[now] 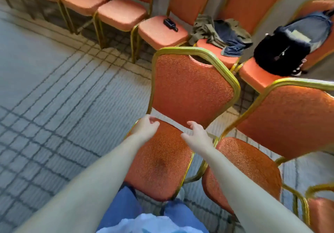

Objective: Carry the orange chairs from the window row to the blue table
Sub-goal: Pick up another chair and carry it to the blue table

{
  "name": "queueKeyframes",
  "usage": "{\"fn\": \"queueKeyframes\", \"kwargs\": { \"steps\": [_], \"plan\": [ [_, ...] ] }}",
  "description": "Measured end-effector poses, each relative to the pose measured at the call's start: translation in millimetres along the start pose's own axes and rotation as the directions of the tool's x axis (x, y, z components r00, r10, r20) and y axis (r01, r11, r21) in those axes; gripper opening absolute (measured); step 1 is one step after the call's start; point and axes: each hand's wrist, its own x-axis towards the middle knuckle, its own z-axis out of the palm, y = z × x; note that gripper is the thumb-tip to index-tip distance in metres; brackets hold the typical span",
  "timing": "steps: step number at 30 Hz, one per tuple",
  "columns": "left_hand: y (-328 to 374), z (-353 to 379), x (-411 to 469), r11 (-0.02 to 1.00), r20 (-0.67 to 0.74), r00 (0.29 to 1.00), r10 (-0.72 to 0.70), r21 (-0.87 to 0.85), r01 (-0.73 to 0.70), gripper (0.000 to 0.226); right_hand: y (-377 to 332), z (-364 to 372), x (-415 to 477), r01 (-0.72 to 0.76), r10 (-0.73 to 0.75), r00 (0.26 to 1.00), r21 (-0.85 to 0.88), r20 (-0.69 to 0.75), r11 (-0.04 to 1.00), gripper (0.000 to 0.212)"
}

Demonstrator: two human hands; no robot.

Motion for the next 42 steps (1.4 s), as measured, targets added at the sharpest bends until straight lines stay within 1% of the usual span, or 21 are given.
{"fn": "queueKeyframes", "kwargs": {
  "steps": [4, 9, 17, 22, 28, 30, 33, 36, 39, 42],
  "plan": [
    [-34.8, 2.8, -28.9, 0.982, -0.115, 0.98, -0.164, -0.113, 0.151, 0.039, -6.0, 16.0, 7.0, 0.123, -0.114, 0.986, -0.072, 0.123, 0.99, 0.062],
    [-79.8, -3.7, -53.7, 0.948, -0.198, 0.936, -0.29, -0.192, 0.253, 0.041, -17.8, 38.8, 4.0, 0.204, -0.173, 0.962, -0.135, 0.212, 0.97, 0.064],
    [-142.9, 13.2, -74.6, 0.875, -0.21, 0.877, -0.433, -0.332, 0.352, 0.042, -21.0, 75.0, 5.9, 0.258, -0.197, 0.937, -0.193, 0.287, 0.947, 0.067],
    [-160.3, 28.8, -79.2, 0.819, -0.218, 0.827, -0.518, -0.404, 0.407, 0.05, -19.8, 85.9, 24.0, 0.282, -0.198, 0.92, -0.218, 0.338, 0.934, 0.066],
    [-171.0, 47.8, -62.3, 0.705, -0.228, 0.729, -0.646, -0.545, 0.454, 0.05, -23.1, 107.5, 72.8, 0.319, -0.215, 0.877, -0.186, 0.431, 0.929, 0.064],
    [-173.6, 56.9, -53.7, 0.661, -0.215, 0.698, -0.683, -0.59, 0.464, 0.05, -22.4, 112.8, 91.2, 0.307, -0.207, 0.875, -0.171, 0.438, 0.936, 0.065],
    [-185.0, 74.6, -28.0, 0.589, -0.207, 0.631, -0.747, -0.647, 0.485, 0.05, -15.0, 133.5, 131.2, 0.314, -0.203, 0.854, -0.163, 0.479, 0.935, 0.065],
    [-196.4, 88.8, -11.2, 0.554, -0.213, 0.587, -0.781, -0.671, 0.493, 0.048, -0.8, 148.3, 159.3, 0.3, -0.186, 0.847, -0.159, 0.498, 0.94, 0.067],
    [-213.1, 108.4, 9.2, 0.505, -0.199, 0.539, -0.818, -0.698, 0.509, 0.048, 15.3, 167.6, 192.2, 0.307, -0.172, 0.841, -0.19, 0.513, 0.932, 0.07],
    [-232.2, 130.4, 27.9, 0.461, -0.176, 0.506, -0.845, -0.719, 0.52, 0.051, 23.4, 189.7, 223.6, 0.304, -0.161, 0.851, -0.221, 0.499, 0.927, 0.07]
  ]
}}
